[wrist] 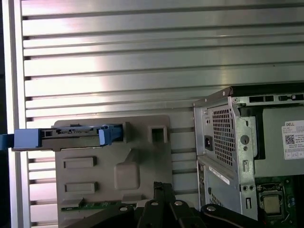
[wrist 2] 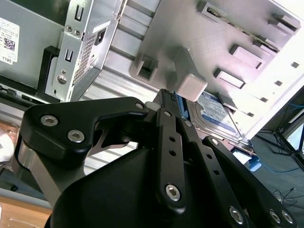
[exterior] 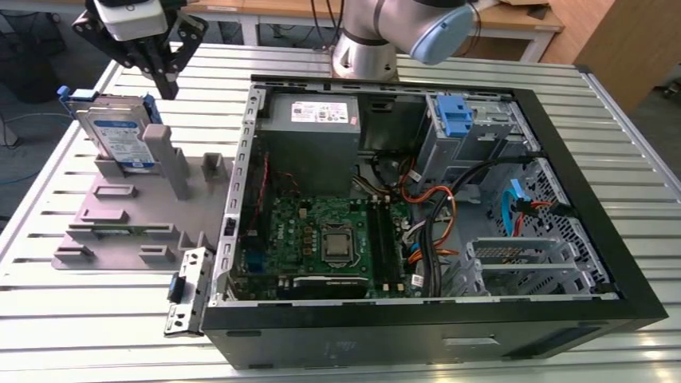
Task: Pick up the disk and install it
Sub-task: 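Reach for the disk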
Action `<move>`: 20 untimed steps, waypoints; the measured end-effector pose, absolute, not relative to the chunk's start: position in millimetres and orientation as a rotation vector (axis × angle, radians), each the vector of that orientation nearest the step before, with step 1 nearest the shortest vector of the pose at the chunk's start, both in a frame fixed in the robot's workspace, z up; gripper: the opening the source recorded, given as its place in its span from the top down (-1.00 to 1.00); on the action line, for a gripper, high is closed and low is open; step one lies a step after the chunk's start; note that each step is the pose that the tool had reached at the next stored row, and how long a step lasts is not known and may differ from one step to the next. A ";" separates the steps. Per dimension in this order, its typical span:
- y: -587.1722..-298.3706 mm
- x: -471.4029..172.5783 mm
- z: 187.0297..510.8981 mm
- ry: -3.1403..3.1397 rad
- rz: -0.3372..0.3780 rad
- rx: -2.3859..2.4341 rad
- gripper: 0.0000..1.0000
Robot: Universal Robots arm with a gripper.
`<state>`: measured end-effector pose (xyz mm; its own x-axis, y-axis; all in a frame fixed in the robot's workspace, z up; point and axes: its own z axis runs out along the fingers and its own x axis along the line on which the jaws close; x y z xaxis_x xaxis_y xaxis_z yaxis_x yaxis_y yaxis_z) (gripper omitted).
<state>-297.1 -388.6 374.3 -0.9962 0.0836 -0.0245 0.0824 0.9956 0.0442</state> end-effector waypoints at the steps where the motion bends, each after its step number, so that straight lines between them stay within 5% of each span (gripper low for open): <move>1: -388.6 -297.1 374.3 3.112 0.067 0.130 0.79; 20: -384.5 -307.2 372.3 3.112 0.067 0.130 0.79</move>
